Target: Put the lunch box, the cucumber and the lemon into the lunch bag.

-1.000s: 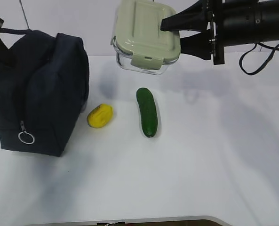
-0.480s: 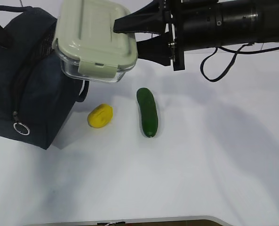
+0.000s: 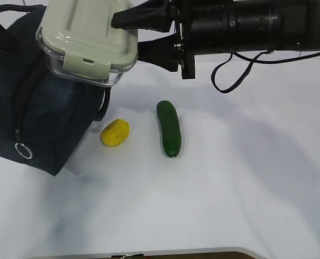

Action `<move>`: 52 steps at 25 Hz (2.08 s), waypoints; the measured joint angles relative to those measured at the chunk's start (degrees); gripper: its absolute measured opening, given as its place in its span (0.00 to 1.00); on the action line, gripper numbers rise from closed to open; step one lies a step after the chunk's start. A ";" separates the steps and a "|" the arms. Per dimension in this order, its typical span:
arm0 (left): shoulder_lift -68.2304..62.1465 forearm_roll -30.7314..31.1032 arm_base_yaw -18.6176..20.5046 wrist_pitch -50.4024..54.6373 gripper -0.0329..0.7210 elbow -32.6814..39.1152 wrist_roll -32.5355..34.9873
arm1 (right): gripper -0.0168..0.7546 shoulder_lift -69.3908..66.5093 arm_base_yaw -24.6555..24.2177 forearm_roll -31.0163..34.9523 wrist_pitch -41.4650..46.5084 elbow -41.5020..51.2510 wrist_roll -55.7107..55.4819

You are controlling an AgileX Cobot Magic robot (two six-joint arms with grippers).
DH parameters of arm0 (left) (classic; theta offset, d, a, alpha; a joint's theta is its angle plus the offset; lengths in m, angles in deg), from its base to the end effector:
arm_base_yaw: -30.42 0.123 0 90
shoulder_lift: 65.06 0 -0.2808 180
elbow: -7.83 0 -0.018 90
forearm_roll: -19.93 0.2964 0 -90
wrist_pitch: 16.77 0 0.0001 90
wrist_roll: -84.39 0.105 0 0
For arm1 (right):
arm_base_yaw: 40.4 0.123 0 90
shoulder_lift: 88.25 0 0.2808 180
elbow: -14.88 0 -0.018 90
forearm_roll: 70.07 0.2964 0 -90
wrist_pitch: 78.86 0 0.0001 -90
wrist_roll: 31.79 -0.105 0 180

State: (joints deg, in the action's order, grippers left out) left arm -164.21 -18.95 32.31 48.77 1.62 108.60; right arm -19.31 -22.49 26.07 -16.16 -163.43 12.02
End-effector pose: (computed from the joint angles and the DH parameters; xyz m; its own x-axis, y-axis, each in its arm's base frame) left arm 0.3829 -0.0474 0.3264 -0.8596 0.0539 -0.5081 0.3231 0.8277 -0.4589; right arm 0.3800 0.2204 0.2776 -0.9269 0.1241 -0.3541 -0.3366 0.1419 0.9309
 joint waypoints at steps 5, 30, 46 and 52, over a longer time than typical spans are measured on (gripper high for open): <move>0.48 -2.09 0.00 0.00 0.03 0.00 0.13 | 0.53 -1.13 0.49 0.52 -2.23 -0.04 0.00; 3.03 -11.36 0.00 1.26 0.03 0.00 3.78 | 0.53 -9.16 4.41 1.47 -8.48 -6.12 0.11; 3.15 -10.72 0.00 4.22 0.03 -0.02 3.43 | 0.53 -15.86 7.17 1.06 -12.16 -15.80 0.00; 3.15 -10.72 0.00 2.58 0.03 -0.02 0.61 | 0.53 -17.61 7.25 1.66 -13.87 -16.02 0.11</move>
State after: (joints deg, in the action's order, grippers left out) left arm -161.06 -29.67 32.31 51.35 1.59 109.21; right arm -36.91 -15.24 27.73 -30.03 -179.45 12.13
